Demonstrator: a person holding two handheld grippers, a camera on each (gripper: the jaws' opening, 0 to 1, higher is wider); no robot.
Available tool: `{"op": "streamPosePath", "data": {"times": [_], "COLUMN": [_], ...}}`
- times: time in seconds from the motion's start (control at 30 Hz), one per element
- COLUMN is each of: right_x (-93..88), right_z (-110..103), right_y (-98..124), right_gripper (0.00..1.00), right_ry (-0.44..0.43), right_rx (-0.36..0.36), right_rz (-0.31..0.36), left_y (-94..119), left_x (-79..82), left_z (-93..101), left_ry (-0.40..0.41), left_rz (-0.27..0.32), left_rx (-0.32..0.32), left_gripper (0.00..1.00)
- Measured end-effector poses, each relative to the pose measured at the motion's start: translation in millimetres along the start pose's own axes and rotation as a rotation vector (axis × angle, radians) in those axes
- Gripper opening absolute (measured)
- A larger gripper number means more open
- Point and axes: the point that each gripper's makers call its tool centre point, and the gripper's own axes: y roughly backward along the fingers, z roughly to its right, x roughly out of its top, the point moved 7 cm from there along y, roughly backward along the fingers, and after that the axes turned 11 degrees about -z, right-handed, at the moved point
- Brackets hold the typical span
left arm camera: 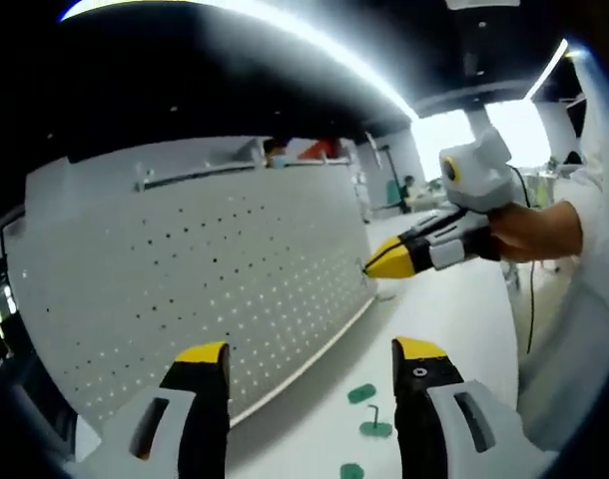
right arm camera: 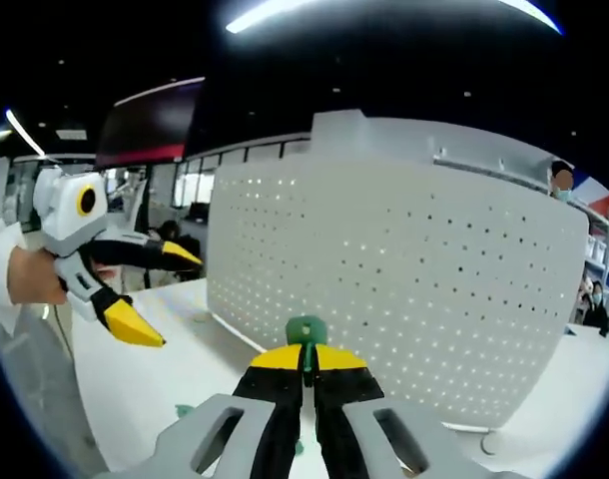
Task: Insert the hook assembly into the mounting plate slot until the hook locks in place.
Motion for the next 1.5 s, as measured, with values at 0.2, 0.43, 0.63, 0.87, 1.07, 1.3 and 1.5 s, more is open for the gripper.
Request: {"op": "streamPosePath", "data": {"times": [0.2, 0.43, 0.63, 0.87, 1.07, 1.3, 1.5], "right_x": [8.1, 19.8, 33.0, 53.3, 74.9, 94.2, 105.1], "right_z": [4.6, 9.0, 20.2, 36.7, 45.1, 53.5, 67.1], "right_y": [-3.7, -10.7, -15.3, -19.8, -28.9, -42.6, -52.3], "right_gripper": [0.01, 0.0, 0.0, 0.0, 0.0, 0.0, 0.0], "right_ry": [0.003, 0.002, -0.015, -0.058, -0.087, -0.136, -0.163], "right_rx": [-0.015, -0.042, -0.078, -0.128, -0.176, -0.212, -0.256], "right_rz": [0.009, 0.029, 0.058, 0.108, 0.147, 0.183, 0.199], "left_y": [1.6, 2.1, 0.8, 0.0, 0.1, 2.2, 0.4], "left_x": [-12.0, -25.0, -32.1, -35.7, -38.3, -39.9, -40.5], "left_z": [-5.8, -12.2, -16.5, -16.3, -17.3, -20.0, -19.4], "left_ry": [0.009, 0.037, 0.056, 0.064, 0.067, 0.076, 0.074], "left_rz": [-0.011, -0.012, -0.017, -0.017, -0.018, -0.015, -0.02], "left_rx": [0.018, 0.033, 0.038, 0.041, 0.04, 0.046, 0.042], "left_gripper": [0.73, 0.76, 0.77, 0.77, 0.77, 0.76, 0.76]}}
